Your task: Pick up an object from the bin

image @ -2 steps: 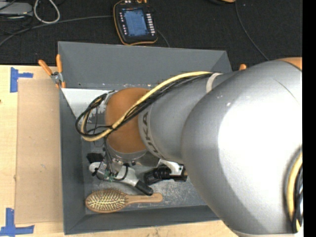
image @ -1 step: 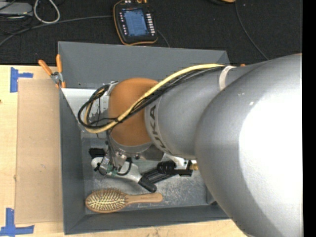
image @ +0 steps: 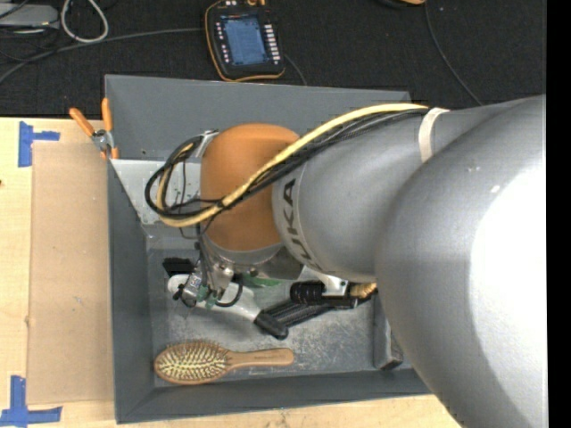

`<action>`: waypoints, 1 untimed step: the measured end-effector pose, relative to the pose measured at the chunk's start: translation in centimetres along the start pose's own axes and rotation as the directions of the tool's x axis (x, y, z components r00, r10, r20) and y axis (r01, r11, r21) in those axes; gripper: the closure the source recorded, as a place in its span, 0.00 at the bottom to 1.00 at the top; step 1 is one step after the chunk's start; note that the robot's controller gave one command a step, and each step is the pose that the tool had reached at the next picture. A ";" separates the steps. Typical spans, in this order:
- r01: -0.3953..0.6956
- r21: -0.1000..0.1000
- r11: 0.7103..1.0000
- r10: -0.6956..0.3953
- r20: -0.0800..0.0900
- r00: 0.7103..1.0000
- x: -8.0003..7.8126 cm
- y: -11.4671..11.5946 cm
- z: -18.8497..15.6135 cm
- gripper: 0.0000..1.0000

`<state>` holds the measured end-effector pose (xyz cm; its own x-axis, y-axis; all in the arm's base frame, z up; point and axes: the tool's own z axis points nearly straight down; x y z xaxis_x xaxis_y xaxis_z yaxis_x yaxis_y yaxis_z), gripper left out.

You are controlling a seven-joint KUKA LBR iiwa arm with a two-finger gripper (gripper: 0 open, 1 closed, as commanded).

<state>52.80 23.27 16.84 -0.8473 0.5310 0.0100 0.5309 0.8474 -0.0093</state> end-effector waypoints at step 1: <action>0.002 -0.002 1.000 -0.002 0.001 1.000 0.0 0.0 -1.9 1.00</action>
Offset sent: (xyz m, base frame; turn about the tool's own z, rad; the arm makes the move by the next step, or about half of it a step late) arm 0.0003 0.0000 0.0303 -0.0013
